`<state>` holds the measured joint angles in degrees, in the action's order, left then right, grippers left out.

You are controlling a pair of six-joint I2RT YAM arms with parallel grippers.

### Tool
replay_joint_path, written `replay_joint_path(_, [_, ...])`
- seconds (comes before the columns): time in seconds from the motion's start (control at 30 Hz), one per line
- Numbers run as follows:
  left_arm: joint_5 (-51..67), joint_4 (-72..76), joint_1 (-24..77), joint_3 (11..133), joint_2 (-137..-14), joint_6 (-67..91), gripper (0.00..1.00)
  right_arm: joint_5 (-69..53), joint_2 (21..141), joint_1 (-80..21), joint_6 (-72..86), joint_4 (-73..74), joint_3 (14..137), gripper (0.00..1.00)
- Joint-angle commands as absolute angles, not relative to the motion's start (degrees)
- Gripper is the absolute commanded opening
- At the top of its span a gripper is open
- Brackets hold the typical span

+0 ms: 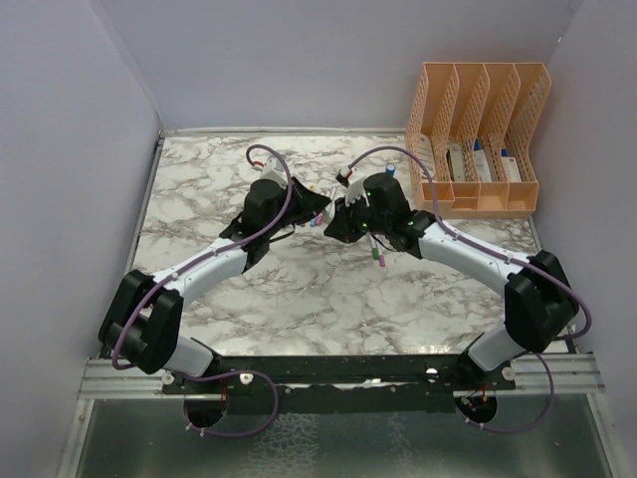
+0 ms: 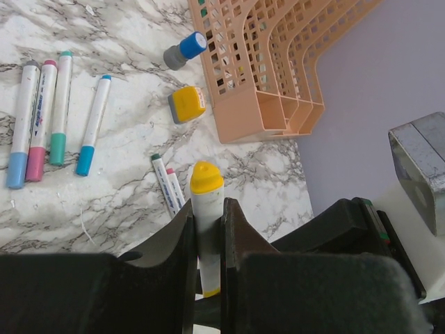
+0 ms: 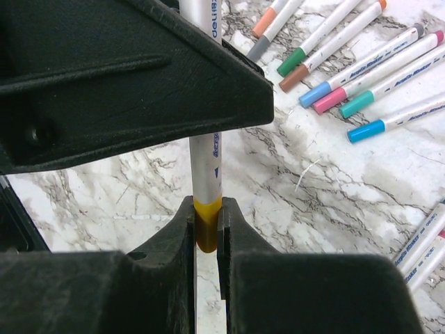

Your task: Open the pen caps

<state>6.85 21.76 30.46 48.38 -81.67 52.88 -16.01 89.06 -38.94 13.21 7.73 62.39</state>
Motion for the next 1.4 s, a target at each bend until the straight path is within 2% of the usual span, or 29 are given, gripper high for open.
replay_joint_path(0.0, [5.15,20.48,26.97,51.88,-81.23,51.46,0.0,-14.19,85.23,-39.15,13.16,9.41,60.15,0.01])
replay_joint_path(0.4, [7.36,16.78,15.81,60.98,-86.83,47.82,0.0,-10.83,76.93,-39.2,15.71,15.74,51.32,0.01])
replay_joint_path(0.57, [7.5,6.94,15.45,64.47,-86.9,41.81,0.0,8.19,77.93,-39.05,20.08,25.26,55.15,0.01])
replay_joint_path(0.67, [5.79,-2.59,15.39,65.63,-85.98,36.5,0.0,15.68,81.23,-37.61,21.37,31.48,58.95,0.01])
replay_joint_path(0.9, [3.87,-12.89,15.3,61.68,-82.28,30.54,0.0,9.98,83.9,-28.0,20.72,29.99,56.9,0.01])
replay_joint_path(1.37, [2.98,-23.56,14.24,59.26,-85.92,24.53,0.0,8.68,92.45,-21.98,17.53,29.56,57.74,0.01])
